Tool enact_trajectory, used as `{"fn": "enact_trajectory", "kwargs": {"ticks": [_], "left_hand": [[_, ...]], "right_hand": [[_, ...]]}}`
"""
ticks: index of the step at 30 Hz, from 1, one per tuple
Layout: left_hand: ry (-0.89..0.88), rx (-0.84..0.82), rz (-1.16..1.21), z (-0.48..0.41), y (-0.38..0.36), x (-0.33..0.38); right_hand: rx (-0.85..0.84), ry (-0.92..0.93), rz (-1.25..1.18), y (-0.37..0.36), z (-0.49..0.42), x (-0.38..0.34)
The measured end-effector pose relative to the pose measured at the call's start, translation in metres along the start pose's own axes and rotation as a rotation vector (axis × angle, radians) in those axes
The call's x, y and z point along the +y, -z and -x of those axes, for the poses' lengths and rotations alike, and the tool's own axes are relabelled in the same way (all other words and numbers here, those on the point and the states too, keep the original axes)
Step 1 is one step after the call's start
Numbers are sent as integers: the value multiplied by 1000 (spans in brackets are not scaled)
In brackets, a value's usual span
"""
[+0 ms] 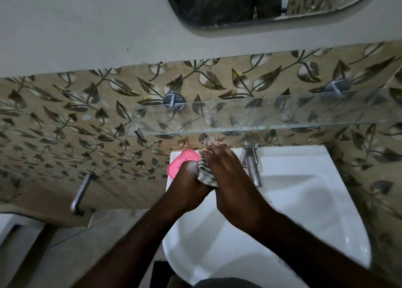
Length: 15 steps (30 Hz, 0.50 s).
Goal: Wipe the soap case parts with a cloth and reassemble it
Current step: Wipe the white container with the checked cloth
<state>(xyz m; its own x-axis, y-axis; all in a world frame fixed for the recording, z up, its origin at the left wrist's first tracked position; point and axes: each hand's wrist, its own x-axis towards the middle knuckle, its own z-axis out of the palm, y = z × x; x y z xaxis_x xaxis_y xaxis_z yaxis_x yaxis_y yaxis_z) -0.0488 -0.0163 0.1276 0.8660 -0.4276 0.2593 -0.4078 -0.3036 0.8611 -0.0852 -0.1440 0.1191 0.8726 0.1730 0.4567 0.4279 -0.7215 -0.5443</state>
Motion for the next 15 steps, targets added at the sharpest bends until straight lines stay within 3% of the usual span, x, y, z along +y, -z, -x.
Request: {"fn": "enact_trajectory", "kwargs": {"ticks": [2, 5, 8, 10, 12, 15], "left_hand": [[-35, 0, 28, 2, 2, 3], [144, 39, 54, 8, -3, 4], [249, 84, 151, 13, -4, 3], [265, 128, 278, 13, -1, 4], [259, 157, 344, 11, 1, 1], [323, 105, 367, 7, 4, 3]], "right_hand": [[-36, 88, 25, 4, -2, 2], [-61, 49, -74, 6, -9, 30], [-151, -134, -438, 21, -15, 47], [-254, -287, -860, 36, -16, 53], [-243, -428, -1198, 45, -19, 60], [-197, -496, -1184, 46, -19, 68]]}}
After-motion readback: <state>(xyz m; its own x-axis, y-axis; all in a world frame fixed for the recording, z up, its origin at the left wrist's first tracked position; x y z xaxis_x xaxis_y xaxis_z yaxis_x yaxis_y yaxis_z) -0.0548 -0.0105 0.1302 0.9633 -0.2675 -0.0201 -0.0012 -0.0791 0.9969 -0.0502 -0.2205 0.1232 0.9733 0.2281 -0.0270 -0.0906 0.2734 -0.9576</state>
